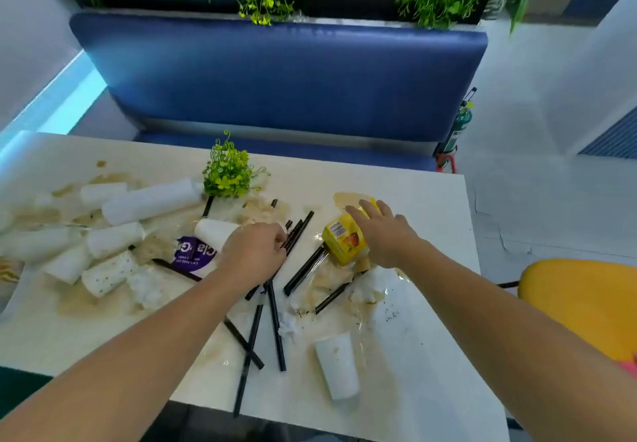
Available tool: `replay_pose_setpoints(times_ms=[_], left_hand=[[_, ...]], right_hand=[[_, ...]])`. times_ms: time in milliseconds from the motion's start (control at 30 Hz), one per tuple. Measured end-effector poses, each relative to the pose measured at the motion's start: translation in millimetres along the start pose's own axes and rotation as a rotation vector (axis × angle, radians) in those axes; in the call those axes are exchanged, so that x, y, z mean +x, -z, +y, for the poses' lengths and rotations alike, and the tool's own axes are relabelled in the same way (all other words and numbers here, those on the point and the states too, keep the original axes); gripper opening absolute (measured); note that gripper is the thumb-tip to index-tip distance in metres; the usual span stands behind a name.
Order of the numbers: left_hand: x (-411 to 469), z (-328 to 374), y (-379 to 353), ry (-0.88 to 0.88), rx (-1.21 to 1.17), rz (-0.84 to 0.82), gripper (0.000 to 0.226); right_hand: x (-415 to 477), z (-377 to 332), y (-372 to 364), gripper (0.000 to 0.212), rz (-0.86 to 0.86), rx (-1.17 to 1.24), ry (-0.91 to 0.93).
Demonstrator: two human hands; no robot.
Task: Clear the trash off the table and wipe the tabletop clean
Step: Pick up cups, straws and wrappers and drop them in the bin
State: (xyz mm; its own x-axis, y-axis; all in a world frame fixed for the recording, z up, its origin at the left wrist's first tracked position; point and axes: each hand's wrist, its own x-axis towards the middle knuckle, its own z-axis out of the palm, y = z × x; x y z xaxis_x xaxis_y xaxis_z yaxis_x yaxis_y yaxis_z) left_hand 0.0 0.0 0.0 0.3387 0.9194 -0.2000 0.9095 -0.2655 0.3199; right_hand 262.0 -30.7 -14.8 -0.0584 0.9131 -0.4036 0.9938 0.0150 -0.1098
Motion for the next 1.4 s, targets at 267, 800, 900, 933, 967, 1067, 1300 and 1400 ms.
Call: replay_pose_setpoints(times_ms=[267, 800, 900, 933, 967, 1067, 1300, 1400], left_hand=[[3.1, -23.0, -43.4, 0.138, 0.055, -0.114, 0.026], [16.7, -26.2, -81.7, 0.168, 0.18, -0.142, 0.021], [17.1, -23.9, -82.0, 0.174, 0.228, -0.152, 0.019], [17.2, -23.3, -82.0, 0.175, 0.234, -0.155, 0.018], [17.8, -22.6, -82.4, 0.172, 0.235, -0.157, 0.018], [18.8, -20.3, -83.3, 0.163, 0.232, -0.163, 0.014], [19.7, -16.1, -80.3, 0.168, 0.207, -0.121, 0.015], [19.1, -14.2, -75.5, 0.191, 0.193, -0.105, 0.017]], right_hand=[[19.2, 5.2, -18.1, 0.103, 0.013, -0.209, 0.043], [40.8, 1.7, -25.7, 0.093, 0.09, -0.365, 0.115], [40.9, 6.0, -23.6, 0.092, 0.092, -0.339, 0.115], [40.8, 7.3, -22.7, 0.093, 0.093, -0.328, 0.113], [40.5, 8.7, -21.7, 0.094, 0.096, -0.316, 0.111], [39.7, 11.1, -20.3, 0.096, 0.118, -0.283, 0.11], [36.4, 18.3, -15.3, 0.095, 0.178, -0.188, 0.095], [32.7, 22.0, -10.8, 0.096, 0.212, -0.142, 0.07]])
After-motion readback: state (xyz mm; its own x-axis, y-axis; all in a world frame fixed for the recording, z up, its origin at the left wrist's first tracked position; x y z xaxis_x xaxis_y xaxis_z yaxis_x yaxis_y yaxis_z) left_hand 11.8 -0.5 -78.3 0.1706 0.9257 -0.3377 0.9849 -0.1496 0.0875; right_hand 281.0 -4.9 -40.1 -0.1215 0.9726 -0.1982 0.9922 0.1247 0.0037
